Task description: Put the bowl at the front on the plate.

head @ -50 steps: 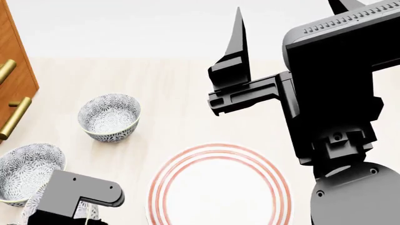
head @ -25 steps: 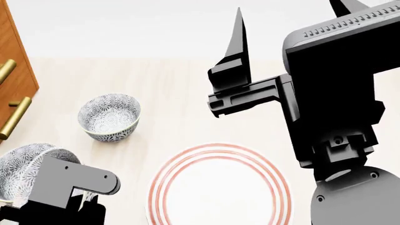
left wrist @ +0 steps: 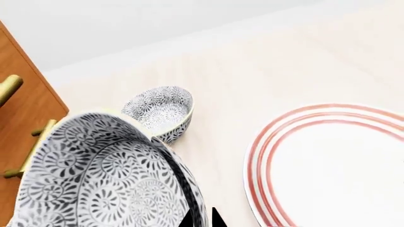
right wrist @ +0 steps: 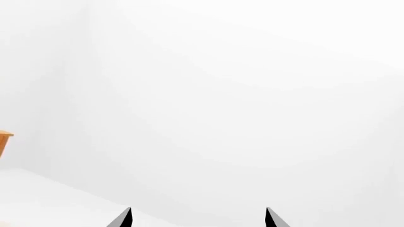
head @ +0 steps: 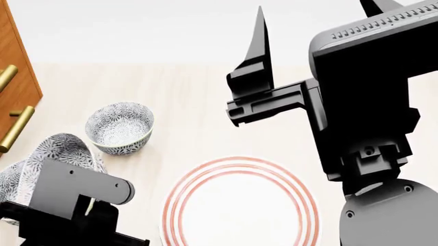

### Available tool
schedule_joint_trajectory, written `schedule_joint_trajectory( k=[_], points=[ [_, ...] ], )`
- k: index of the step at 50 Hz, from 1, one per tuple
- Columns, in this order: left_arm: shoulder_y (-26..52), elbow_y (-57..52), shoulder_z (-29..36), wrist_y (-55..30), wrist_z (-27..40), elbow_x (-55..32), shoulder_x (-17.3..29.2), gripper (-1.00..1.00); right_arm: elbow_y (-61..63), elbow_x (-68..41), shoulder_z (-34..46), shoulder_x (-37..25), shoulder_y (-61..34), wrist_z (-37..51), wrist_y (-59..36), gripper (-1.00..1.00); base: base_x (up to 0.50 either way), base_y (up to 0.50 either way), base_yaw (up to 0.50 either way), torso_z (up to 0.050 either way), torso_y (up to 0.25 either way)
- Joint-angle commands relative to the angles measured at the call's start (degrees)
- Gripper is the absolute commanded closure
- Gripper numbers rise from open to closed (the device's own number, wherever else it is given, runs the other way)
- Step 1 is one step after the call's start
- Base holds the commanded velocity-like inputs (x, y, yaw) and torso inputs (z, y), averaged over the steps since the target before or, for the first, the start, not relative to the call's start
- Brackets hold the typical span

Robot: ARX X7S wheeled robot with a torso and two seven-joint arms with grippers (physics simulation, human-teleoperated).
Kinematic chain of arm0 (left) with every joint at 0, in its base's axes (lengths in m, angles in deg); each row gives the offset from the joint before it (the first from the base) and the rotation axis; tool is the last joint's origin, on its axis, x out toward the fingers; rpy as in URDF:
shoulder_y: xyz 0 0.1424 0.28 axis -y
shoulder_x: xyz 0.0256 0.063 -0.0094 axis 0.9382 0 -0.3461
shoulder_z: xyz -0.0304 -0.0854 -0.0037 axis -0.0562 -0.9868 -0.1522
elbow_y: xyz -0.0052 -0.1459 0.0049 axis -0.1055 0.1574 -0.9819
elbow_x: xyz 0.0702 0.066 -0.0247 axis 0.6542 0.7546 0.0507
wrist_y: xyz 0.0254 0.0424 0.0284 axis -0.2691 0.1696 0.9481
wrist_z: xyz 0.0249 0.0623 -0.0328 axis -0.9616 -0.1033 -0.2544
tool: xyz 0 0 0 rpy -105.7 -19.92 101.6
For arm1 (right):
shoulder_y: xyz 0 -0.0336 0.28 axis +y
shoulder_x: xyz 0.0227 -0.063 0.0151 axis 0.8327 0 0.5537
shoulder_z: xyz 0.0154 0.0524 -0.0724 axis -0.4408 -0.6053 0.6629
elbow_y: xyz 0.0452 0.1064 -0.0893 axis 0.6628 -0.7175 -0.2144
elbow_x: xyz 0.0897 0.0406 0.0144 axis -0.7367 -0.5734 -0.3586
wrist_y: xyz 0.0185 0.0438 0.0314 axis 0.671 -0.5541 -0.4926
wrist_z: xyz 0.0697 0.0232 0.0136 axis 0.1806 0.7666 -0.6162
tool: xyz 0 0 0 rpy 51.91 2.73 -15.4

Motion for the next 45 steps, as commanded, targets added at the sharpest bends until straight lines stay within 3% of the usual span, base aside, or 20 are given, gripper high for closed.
schedule_joint_trajectory(
  k=[1,23,45],
  points=[
    [2.9,-0.9,0.9,-0.2,-1.8,3.4,-0.1,1.00,-1.0,0.1,0.6,0.0,-0.8,-0.4,0.7,-1.00,0.00,0.00,0.00,0.000,0.000],
    [8.9,1.5,0.4,-1.4,-3.4,3.9,-1.0,1.00,-1.8,0.0,0.9,-0.1,-1.0,-0.6,2.0,-1.00,0.00,0.00,0.00,0.000,0.000],
    [16.1,4.9,3.9,-3.6,-10.6,7.1,-2.7,1.00,-1.2,-0.2,1.1,-0.3,-1.4,-0.1,1.9,-1.00,0.00,0.00,0.00,0.000,0.000]
  ],
)
